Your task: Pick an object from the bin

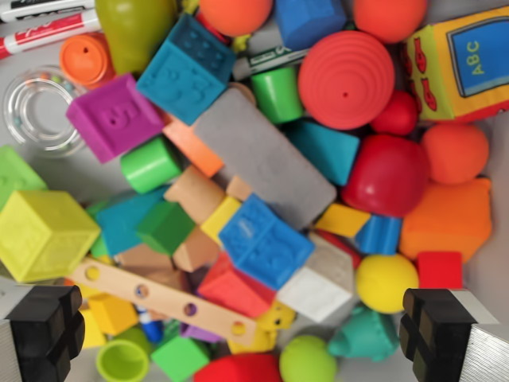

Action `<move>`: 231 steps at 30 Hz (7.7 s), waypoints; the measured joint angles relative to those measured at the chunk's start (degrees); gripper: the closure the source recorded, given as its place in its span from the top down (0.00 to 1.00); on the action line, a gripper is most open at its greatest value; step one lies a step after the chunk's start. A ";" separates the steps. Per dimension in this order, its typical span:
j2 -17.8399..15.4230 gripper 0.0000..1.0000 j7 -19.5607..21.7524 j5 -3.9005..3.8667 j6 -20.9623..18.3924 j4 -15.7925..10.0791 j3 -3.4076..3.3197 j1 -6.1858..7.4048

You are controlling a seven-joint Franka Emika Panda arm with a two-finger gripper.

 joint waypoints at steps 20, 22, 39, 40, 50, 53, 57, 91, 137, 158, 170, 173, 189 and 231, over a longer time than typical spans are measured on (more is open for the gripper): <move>0.00 1.00 -0.30 0.00 0.00 -0.08 0.00 0.00; 0.00 1.00 -0.50 0.00 0.00 -0.15 0.00 -0.01; -0.53 1.00 -3.54 0.01 0.68 -1.51 -0.19 -0.35; -0.58 1.00 -3.82 0.02 0.77 -1.65 -0.21 -0.39; -1.10 1.00 -6.99 0.07 1.57 -3.00 -0.46 -0.63; -1.32 1.00 -8.03 0.09 1.84 -3.52 -0.55 -0.73; -1.58 1.00 -9.82 0.12 2.25 -4.22 -0.68 -0.91; -4.31 1.00 -27.61 0.46 6.50 -11.40 -1.95 -2.83; -7.58 1.00 -63.18 0.79 14.27 -23.03 -5.94 -5.95; -8.15 1.00 -81.92 0.79 18.18 -27.89 -8.52 -7.52; -8.17 1.00 -92.52 0.79 20.38 -30.24 -10.03 -8.49; -8.17 1.00 -95.59 0.79 21.06 -30.94 -10.47 -8.81; -7.61 1.00 -111.42 0.76 24.40 -33.88 -12.67 -10.50; 7.78 0.00 -122.60 8.68 39.94 -34.59 -11.26 -11.81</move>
